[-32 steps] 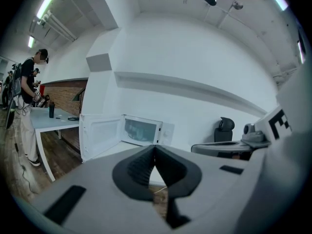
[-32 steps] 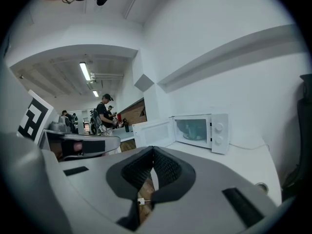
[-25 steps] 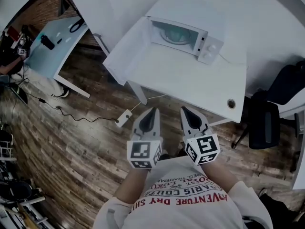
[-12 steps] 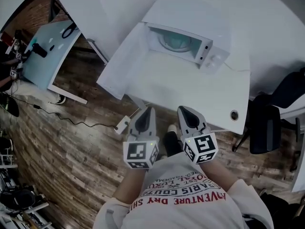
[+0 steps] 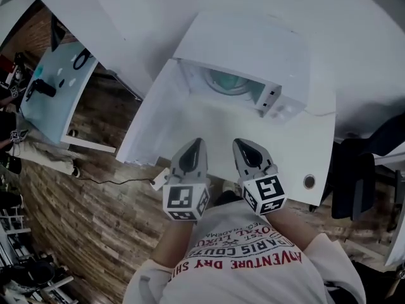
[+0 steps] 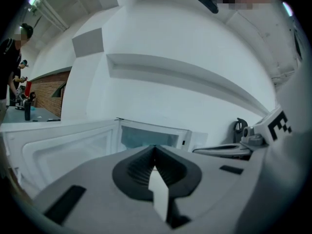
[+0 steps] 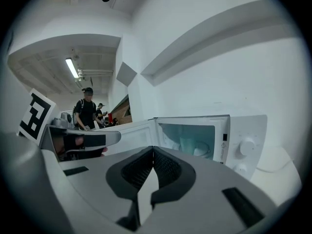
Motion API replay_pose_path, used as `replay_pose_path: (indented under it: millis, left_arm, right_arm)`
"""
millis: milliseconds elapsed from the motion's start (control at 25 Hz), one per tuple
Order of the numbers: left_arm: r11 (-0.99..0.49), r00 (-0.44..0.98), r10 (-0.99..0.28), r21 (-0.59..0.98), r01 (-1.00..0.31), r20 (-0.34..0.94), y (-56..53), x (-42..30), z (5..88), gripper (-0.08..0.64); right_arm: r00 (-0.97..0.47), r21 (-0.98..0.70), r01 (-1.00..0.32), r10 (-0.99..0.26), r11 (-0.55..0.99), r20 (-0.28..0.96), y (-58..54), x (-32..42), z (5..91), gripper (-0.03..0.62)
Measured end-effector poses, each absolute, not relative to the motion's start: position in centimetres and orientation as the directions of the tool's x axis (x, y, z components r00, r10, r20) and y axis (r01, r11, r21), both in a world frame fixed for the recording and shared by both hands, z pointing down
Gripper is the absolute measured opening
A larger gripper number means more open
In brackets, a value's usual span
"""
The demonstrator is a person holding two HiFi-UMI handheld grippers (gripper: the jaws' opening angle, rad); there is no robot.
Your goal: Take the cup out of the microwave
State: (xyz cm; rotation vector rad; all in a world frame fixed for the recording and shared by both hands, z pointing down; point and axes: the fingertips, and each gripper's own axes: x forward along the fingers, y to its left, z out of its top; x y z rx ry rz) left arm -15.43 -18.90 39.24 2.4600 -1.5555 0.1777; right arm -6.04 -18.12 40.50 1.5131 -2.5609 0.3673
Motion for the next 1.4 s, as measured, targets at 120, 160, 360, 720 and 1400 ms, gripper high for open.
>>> replay_pose_path:
  millis: [120,160,360,720,1400]
  left_arm:
    - [-0.428,0.442,-0.876,0.111,-0.897,0.191,-21.6,-14.3,38.5,0.006]
    - [-0.434,0.447,-0.874,0.109,-0.894,0.189,-22.4,-13.9,38.5,0.007]
    - [-0.474,0.486,-0.846,0.108,-0.874,0.221,-25.6,-11.9,39.2,0.006]
    - [-0.588,0.601,-0.753,0.139,-0.797,0.266,-30.6,-8.6,41.4,0.008]
    - [-0.667,0.686,-0.641,0.194,-0.720,0.344,-37.8,-7.0,48.5,0.146]
  right_arm:
    - [-0.475,-0.133,-0.880,-0.847,0.456,0.238,-20.9,-4.8,40.1,0.012]
    - [-0.469,-0.133,-0.883,-0.851,0.449,0.236,-21.8,-4.3,40.1,0.011]
    - [-0.422,-0.134,-0.906,-0.873,0.401,0.243,-24.5,-2.2,40.2,0.012]
    - [-0.263,-0.128,-0.963,-0.927,0.236,0.269,-28.0,1.0,41.2,0.012]
    - [-0.115,-0.110,-0.991,-0.931,0.082,0.347,-32.0,1.0,45.9,0.012]
